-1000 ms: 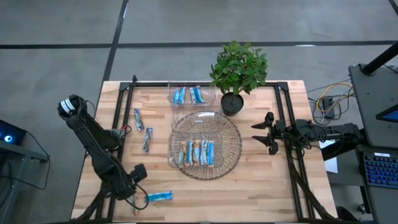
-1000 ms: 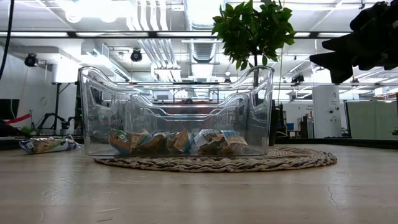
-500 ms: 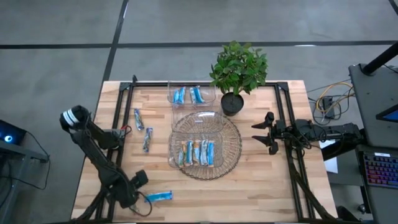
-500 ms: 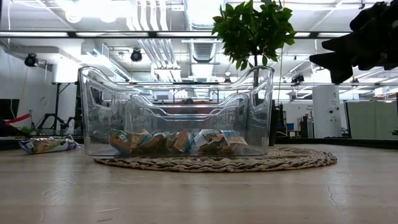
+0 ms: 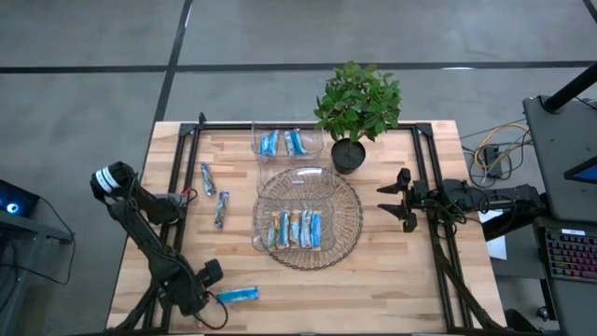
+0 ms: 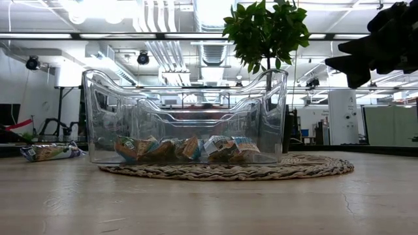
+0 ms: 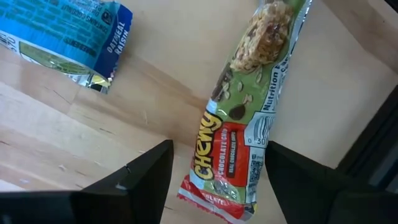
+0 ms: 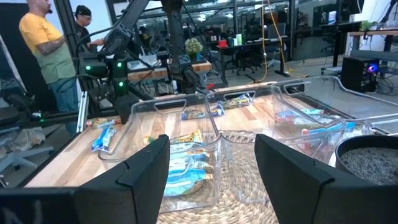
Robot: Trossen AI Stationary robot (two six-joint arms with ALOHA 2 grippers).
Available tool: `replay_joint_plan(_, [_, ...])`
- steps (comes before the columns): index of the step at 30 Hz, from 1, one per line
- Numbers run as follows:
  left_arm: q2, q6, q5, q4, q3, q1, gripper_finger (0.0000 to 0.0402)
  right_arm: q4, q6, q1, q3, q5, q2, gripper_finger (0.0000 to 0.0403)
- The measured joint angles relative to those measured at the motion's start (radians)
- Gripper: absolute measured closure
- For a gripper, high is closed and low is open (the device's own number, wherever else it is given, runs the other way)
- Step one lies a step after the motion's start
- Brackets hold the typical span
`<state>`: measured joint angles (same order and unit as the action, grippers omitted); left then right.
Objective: Pick and place Granola Bars by type
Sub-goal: Put the red granola bar into the top transparent bin
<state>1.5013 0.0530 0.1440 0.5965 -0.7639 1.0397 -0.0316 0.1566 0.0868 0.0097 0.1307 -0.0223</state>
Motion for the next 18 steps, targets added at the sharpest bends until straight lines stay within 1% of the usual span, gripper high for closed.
replay_joint_plan(4, [0.000,0.005,-0.005,-0.003,0.000,-0.001,0.0174,0.000,0.000,0.000,0.000,0.000,0.000,0.0179])
replay_joint_plan(7, [0.000,0.008,-0.008,-0.007,0.000,-0.002,0.0202,0.000,0.000,0.000,0.000,0.000,0.000,0.0179])
replay_joint_plan(10, [0.000,0.008,-0.007,-0.011,0.000,-0.002,0.0245,0.000,0.000,0.000,0.000,0.000,0.000,0.0179])
replay_joint_plan(17, [-0.003,0.032,-0.005,-0.011,-0.001,-0.002,0.0369,0.000,0.000,0.000,0.000,0.000,0.000,0.0179])
replay_joint_plan(18, [-0.003,0.034,-0.004,-0.011,-0.001,-0.002,0.0382,0.000,0.000,0.000,0.000,0.000,0.000,0.0179])
